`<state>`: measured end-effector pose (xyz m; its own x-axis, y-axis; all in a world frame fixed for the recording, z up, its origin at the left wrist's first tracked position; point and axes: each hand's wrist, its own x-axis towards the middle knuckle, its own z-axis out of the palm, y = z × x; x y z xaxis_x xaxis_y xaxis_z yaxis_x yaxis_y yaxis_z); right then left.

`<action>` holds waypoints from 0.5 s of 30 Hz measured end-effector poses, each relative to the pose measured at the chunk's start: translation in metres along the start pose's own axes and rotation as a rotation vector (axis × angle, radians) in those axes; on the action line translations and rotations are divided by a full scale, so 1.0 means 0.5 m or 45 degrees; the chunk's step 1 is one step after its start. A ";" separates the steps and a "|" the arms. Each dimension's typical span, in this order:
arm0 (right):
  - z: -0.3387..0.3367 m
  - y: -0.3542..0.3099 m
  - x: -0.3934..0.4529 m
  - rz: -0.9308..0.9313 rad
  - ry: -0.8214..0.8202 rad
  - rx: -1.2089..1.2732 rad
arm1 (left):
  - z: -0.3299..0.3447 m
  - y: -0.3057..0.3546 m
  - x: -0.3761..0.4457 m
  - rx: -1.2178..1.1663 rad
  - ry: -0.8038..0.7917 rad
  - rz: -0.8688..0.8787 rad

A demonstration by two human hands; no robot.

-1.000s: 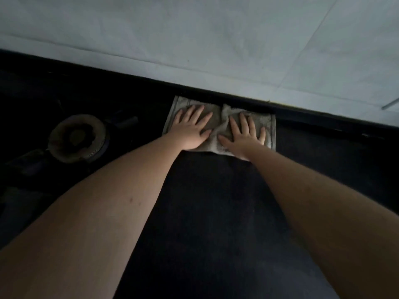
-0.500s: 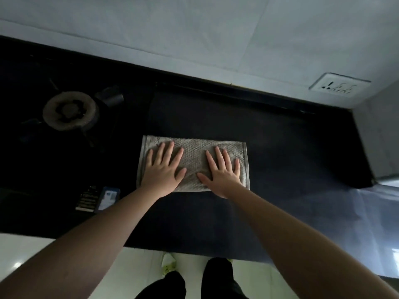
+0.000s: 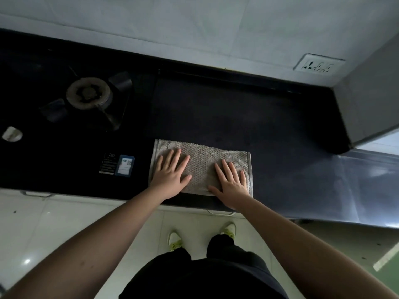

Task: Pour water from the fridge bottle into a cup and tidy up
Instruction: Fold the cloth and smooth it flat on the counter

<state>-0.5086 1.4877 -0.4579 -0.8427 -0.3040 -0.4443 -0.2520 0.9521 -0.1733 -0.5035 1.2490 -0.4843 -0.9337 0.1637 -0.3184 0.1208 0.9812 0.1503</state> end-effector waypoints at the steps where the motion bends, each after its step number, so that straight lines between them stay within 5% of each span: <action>1: 0.003 -0.002 -0.007 0.008 0.013 0.005 | 0.007 -0.001 -0.014 -0.011 0.032 0.031; 8: 0.036 -0.006 -0.069 -0.022 0.534 0.095 | 0.032 -0.025 -0.073 -0.283 0.198 0.269; 15: 0.037 0.005 -0.057 -0.155 0.573 0.049 | 0.022 -0.013 -0.084 -0.111 0.236 0.332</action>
<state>-0.4764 1.4980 -0.4618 -0.9329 -0.3602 0.0056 -0.3512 0.9058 -0.2370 -0.4614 1.2366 -0.4820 -0.9216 0.3789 -0.0840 0.3418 0.8950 0.2866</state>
